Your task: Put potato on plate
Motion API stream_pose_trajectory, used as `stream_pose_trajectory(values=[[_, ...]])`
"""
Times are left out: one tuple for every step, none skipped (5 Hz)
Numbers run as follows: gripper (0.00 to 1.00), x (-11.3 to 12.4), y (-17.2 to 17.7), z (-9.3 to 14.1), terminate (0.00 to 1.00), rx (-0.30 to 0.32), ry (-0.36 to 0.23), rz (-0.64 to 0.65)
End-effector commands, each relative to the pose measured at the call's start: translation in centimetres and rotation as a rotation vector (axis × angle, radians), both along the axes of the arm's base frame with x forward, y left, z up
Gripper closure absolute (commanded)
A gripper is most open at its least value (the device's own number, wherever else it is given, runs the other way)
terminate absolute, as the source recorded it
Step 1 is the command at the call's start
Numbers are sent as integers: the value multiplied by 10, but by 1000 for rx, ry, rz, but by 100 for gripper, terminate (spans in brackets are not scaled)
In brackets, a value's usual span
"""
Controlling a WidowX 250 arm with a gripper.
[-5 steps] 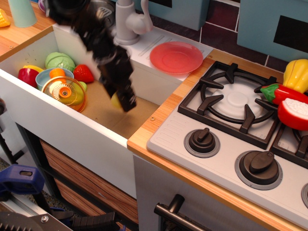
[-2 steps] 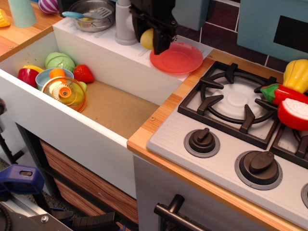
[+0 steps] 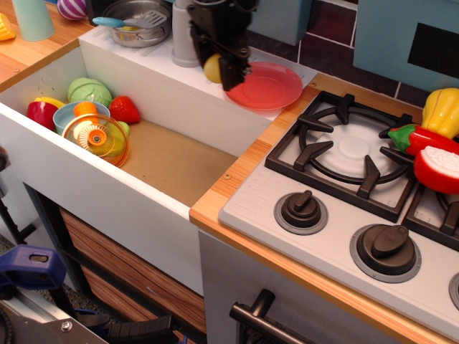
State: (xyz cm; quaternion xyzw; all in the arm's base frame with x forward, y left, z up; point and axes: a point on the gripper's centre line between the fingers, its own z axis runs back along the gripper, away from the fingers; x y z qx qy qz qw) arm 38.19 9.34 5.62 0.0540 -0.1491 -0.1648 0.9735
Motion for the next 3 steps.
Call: stream_pose_trajectory(values=[[100,21,3,20,0,35,-104,-53],[0,50,2,21,0,13,-86,-110],[0,84,-9,29,100,-8,-97,-108]])
